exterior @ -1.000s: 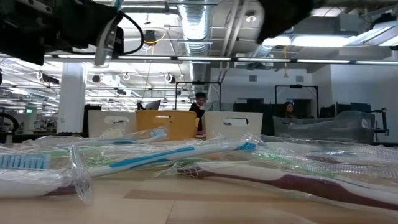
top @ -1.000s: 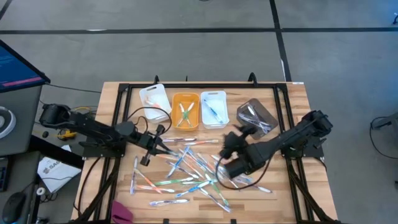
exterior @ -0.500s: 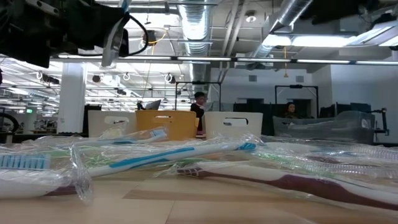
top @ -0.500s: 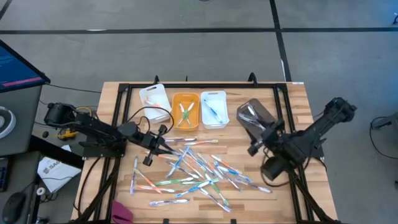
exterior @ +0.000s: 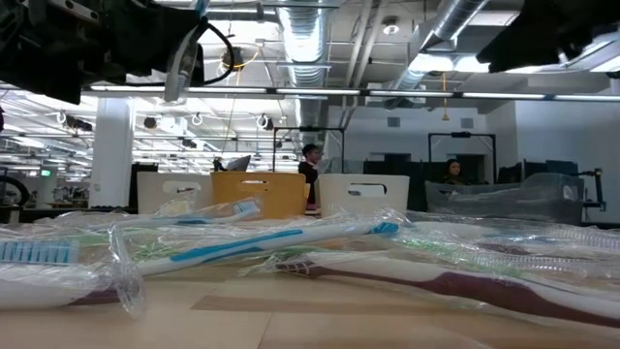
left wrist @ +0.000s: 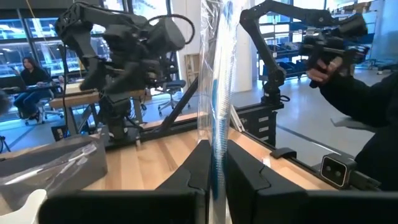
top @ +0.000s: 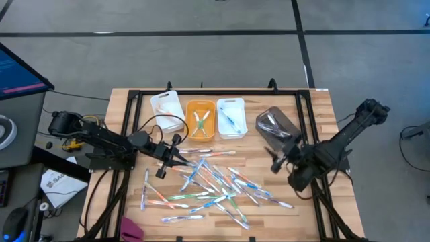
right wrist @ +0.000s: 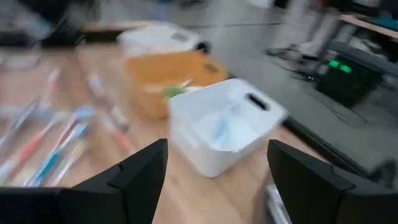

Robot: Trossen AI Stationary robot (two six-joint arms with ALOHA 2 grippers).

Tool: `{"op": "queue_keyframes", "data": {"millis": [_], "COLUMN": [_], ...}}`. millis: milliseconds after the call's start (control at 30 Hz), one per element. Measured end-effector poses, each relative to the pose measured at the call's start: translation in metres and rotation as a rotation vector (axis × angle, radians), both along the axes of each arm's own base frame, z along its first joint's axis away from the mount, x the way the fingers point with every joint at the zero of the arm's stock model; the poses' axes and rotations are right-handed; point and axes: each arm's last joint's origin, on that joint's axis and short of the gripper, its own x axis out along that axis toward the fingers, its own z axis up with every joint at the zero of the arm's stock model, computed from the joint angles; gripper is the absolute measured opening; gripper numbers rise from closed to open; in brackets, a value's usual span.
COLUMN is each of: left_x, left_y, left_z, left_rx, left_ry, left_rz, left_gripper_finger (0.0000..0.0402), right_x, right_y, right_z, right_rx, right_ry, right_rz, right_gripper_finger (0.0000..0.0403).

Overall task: Pick & Place Toothbrushes
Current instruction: Put the white blue toothbrush into the right white bin

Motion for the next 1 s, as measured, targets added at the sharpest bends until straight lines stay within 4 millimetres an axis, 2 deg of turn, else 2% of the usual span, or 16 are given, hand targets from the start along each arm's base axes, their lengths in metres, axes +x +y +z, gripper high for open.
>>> {"op": "queue_keyframes", "data": {"millis": [167,267,400,633,800,1000], "left_x": [0.000,0.000,0.001,0.008,0.014,0.032], "left_y": [0.000,0.000,0.000,-0.001,-0.001,-0.003], "left_z": [0.000,0.000,0.002,0.014,0.018,0.024], "left_rx": [-0.001,-0.001,-0.002,-0.014,-0.015,-0.016], "left_ry": [-0.001,-0.001,-0.010,-0.054,-0.065,-0.075], "left_rz": [0.000,0.000,-0.001,-0.002,-0.002,-0.005], "left_gripper_finger": [0.0017,0.0017,0.0017,0.0017,0.0017,0.0017], "right_x": [0.032,0.056,0.083,0.115,0.130,0.142], "right_y": [0.020,0.023,0.013,-0.007,-0.001,0.013], "right_z": [-0.004,-0.001,0.005,-0.014,-0.016,-0.012], "right_rx": [-0.079,-0.137,-0.192,-0.153,-0.190,-0.245], "right_ry": [0.113,0.035,-0.145,-0.197,-0.242,-0.248], "right_rz": [0.335,0.501,0.557,0.599,0.731,0.776], "right_gripper_finger": [0.0270,0.0270,0.0270,0.0270,0.0270,0.0270]}}
